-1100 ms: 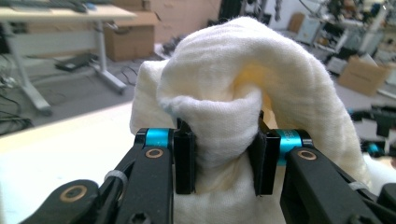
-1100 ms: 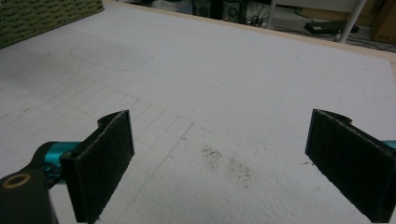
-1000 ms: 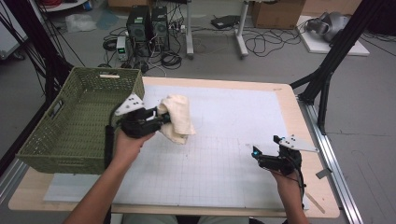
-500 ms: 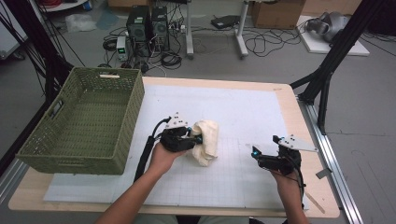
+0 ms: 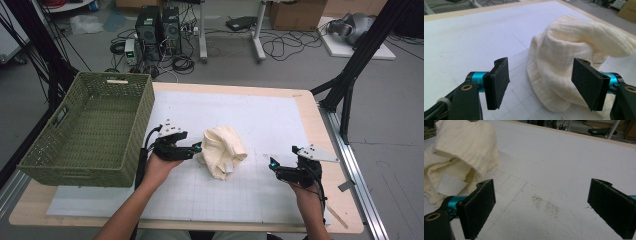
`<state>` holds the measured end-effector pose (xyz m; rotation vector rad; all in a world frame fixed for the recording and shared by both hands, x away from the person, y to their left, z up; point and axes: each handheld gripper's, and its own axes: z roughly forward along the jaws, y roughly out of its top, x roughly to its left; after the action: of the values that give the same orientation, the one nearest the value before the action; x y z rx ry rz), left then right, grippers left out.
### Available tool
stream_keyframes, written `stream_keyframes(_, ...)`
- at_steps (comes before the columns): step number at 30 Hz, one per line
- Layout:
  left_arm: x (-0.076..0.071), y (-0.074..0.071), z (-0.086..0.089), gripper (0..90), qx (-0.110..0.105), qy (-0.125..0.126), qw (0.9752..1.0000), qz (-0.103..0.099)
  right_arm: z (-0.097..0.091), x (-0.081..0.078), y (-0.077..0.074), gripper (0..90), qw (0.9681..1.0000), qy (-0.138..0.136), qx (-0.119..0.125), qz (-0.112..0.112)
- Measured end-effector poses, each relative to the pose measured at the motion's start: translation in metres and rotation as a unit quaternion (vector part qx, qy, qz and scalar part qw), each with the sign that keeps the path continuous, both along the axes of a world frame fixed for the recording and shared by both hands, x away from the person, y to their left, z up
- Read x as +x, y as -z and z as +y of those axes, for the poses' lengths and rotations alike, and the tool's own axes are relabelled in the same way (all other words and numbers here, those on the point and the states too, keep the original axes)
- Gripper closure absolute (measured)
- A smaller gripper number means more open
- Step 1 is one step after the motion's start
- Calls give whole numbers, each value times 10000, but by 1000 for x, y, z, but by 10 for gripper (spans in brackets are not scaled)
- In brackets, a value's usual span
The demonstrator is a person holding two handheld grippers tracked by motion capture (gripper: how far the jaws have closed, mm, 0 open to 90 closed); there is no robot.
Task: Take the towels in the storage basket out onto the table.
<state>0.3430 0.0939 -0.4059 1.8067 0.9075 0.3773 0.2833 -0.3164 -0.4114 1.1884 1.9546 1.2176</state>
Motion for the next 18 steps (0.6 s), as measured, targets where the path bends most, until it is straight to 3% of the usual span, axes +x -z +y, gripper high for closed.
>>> stream_keyframes(9,-16,12,21,326,-161,156,9994,-278,1,2,2,71,10000,10,-30,66)
stream_keyframes(18,-17,14,24,321,-164,247,9991,-301,-2,6,4,71,9998,38,117,124)
